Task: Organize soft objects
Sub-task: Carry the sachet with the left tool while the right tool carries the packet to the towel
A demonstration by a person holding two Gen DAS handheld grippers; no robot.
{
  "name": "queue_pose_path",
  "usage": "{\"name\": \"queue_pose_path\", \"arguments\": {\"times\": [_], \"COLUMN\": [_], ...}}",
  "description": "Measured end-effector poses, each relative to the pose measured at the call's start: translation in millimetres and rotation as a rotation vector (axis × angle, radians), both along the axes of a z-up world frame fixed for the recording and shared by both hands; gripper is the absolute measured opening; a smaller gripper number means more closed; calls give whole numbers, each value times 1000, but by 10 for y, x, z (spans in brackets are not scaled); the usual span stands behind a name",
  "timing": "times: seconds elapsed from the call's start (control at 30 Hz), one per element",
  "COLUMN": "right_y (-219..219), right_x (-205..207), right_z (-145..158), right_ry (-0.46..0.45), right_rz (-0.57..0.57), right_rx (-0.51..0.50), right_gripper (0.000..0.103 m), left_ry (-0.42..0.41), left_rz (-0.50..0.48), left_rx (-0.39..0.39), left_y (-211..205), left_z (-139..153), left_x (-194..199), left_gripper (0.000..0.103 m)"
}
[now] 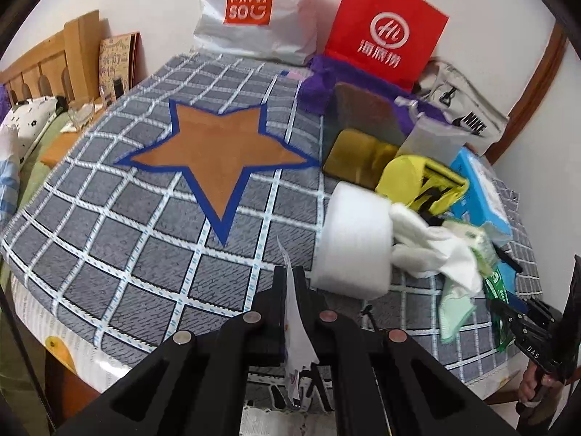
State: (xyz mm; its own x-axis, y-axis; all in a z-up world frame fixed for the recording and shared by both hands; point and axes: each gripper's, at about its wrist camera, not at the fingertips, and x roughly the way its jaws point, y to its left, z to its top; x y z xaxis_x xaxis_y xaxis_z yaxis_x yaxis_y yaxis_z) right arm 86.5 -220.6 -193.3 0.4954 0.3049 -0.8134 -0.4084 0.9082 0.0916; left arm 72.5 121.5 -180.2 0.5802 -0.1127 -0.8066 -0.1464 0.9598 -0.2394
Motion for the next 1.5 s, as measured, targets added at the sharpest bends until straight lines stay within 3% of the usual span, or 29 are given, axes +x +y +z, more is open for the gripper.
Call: {"name": "queue_pose_path", "arguments": {"times": [0.33, 0.47, 0.8, 1.17, 1.5], "right_y": [-184, -201, -219, -104, -13], "right_x": [-12, 115, 704, 1454, 2140], "right_z": [397, 610, 1031, 1227, 1100], "right_ry": [-22, -57, -105, -127, -108], "right_rz": [-129, -165, -219, -227, -209], "right_rx": [99, 102, 139, 148, 129], "right_gripper": [27, 27, 27, 27, 27], "left_ry": [-133, -158, -235, -229, -179], "left_rz": [-37, -35, -52, -61, -80], "left_rx": [7, 82, 140, 149, 133], "left_y": [-76, -194, -369, -480, -531], "left_z": [545, 757, 1193, 1279, 1129], "left_x": [-29, 134, 692, 1425, 2125], "left_gripper": [4, 4, 4, 4, 4]}}
